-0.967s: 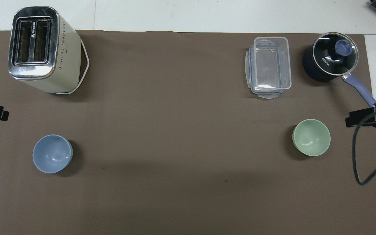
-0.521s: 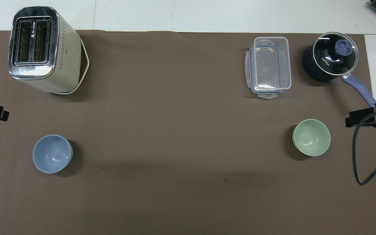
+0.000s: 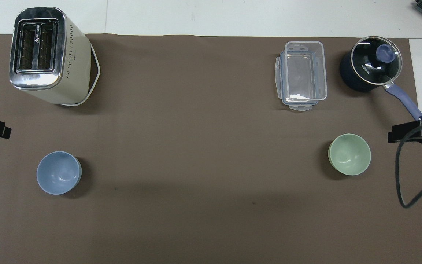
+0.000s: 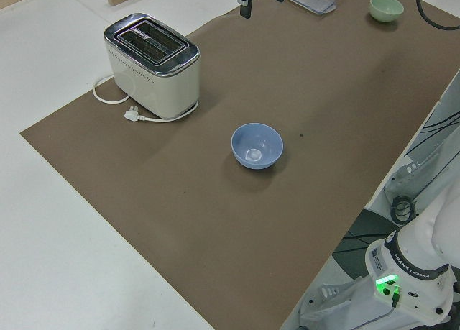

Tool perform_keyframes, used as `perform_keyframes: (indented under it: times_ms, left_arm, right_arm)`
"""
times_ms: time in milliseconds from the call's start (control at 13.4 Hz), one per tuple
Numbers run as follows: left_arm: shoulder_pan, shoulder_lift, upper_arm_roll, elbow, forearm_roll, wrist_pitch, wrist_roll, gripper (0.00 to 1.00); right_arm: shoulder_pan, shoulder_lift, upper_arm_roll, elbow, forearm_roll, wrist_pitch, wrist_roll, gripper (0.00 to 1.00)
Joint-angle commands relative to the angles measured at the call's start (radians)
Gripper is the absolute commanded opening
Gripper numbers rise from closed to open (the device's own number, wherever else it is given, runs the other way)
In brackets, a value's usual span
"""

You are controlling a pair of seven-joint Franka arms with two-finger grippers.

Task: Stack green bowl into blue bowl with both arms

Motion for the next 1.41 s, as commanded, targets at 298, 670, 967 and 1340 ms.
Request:
perform_keyframes:
  times_ms: [298, 670, 967, 1340]
  left_arm:
    - [0.057, -0.066, -0.002, -0.156, 0.009, 0.126, 0.023, 1.00]
    - [0.148, -0.072, -0.002, -0.314, -0.023, 0.297, 0.146, 1.00]
    - [0.185, -0.067, -0.002, -0.407, -0.068, 0.383, 0.198, 1.00]
    - [0.246, -0.023, -0.002, -0.526, -0.138, 0.517, 0.304, 1.00]
  right_arm:
    - [-0.010, -0.009, 0.006, 0.001, 0.001, -0.009, 0.005, 1.00]
    - [-0.010, -0.009, 0.006, 0.001, 0.001, -0.009, 0.005, 1.00]
    - [-0.010, -0.009, 0.006, 0.001, 0.001, -0.009, 0.005, 1.00]
    - [-0.010, -0.009, 0.006, 0.001, 0.001, -0.009, 0.005, 1.00]
